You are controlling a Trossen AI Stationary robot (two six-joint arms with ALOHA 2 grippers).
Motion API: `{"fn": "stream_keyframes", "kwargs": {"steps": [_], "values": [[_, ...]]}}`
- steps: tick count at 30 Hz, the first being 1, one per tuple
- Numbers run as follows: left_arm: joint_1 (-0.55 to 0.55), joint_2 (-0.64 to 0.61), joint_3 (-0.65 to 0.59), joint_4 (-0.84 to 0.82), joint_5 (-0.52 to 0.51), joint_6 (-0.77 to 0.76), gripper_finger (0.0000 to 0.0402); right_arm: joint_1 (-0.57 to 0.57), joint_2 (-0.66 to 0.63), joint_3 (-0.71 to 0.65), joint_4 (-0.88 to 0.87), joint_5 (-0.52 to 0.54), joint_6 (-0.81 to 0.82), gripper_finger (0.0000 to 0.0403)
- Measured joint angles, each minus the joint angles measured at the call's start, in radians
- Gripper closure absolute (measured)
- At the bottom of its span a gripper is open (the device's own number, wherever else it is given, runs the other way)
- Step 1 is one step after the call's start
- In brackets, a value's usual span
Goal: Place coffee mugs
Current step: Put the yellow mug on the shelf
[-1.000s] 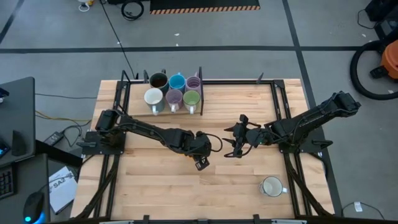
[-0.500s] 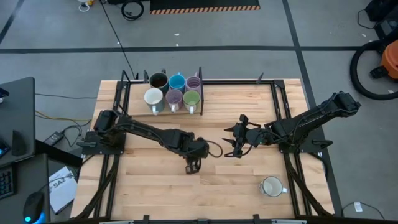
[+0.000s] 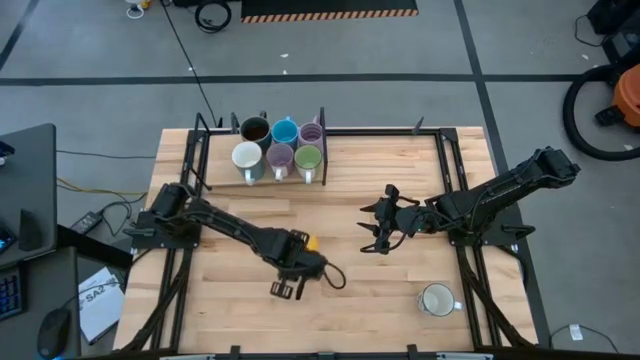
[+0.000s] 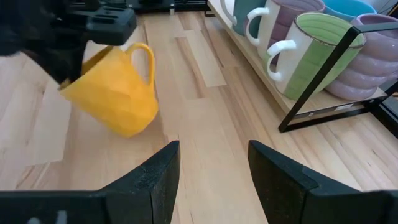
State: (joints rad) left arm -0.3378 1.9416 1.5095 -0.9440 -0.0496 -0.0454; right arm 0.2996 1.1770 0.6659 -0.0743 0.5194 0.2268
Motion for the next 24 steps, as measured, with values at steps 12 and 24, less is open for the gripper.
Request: {"fn": "stream_keyframes", "kwargs": {"steps": [12, 24], "values": [[0.045, -0.010, 0.023, 0.027, -0.114, 0.108, 0.0379, 0.000, 0.000, 0.000, 0.029, -0.016, -0.010, 0.0208], [0.074, -0.008, 0.078, -0.105, -0.023, 0.270, 0.0381, 0.009, 0.000, 0.000, 0.029, -0.024, -0.009, 0.0208]]}}
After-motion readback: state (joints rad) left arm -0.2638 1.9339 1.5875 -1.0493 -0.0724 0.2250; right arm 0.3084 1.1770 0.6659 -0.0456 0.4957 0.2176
